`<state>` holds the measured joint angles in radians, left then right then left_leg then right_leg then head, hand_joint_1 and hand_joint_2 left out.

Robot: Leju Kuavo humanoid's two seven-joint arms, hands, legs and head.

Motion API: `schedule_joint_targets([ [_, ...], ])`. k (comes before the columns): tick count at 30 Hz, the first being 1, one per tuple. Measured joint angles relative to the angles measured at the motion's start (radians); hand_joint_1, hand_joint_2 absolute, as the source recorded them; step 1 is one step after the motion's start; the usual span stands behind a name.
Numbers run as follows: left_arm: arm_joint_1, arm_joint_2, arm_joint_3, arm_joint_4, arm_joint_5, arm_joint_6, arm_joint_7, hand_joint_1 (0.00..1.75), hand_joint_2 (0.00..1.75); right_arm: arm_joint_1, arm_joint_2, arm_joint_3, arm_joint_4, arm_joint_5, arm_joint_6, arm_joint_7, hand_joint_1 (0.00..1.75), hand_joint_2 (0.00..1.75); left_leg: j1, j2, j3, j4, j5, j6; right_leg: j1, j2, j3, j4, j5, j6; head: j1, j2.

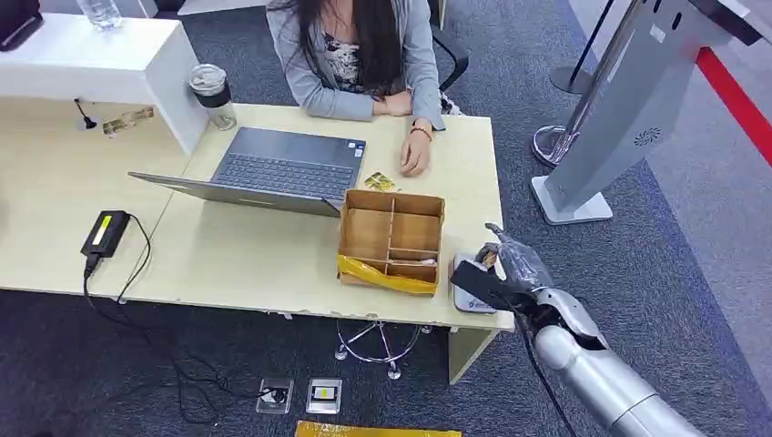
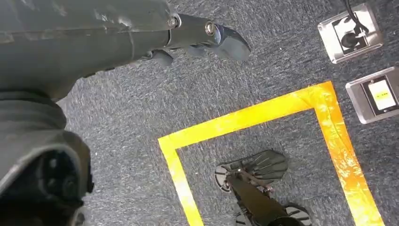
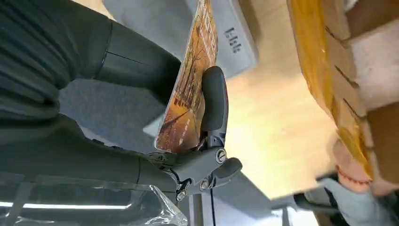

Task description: Pass the card to the sensor for recognition and then transmit it.

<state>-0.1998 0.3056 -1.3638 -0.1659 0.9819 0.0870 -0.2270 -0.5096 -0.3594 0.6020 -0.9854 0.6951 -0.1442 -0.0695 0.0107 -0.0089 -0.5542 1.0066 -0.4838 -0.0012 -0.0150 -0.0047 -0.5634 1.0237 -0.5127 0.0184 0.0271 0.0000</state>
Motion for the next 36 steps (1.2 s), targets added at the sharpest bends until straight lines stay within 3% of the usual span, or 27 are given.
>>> schedule_joint_targets([
  [9, 0.0, 0.0, 0.0, 0.0, 0.001, -0.002, 0.002, 0.0, 0.0, -0.054, 0.031, 0.009, 0.138, -0.058, 0.005, -0.04, 1.75, 1.75, 0.0, 0.0, 0.0, 0.0, 0.0, 0.0, 0.0, 0.0, 0.0, 0.0, 0.0, 0.0, 0.0, 0.0],
  [25, 0.0, 0.0, 0.0, 0.0, 0.003, -0.003, 0.003, 0.0, 0.0, -0.093, 0.064, 0.016, 0.229, -0.081, -0.008, -0.048, 1.75, 1.75, 0.0, 0.001, 0.002, 0.0, 0.0, 0.0, 0.0, 0.002, 0.001, 0.0, 0.001, -0.001, 0.0, 0.0],
  [36, 0.001, 0.0, 0.0, 0.0, 0.005, -0.005, 0.008, 0.0, 0.0, -0.136, 0.051, 0.01, 0.267, -0.1, -0.02, -0.036, 1.75, 1.75, 0.0, 0.001, 0.001, 0.0, 0.0, 0.0, 0.0, 0.001, 0.0, 0.0, 0.001, -0.001, 0.0, 0.0],
])
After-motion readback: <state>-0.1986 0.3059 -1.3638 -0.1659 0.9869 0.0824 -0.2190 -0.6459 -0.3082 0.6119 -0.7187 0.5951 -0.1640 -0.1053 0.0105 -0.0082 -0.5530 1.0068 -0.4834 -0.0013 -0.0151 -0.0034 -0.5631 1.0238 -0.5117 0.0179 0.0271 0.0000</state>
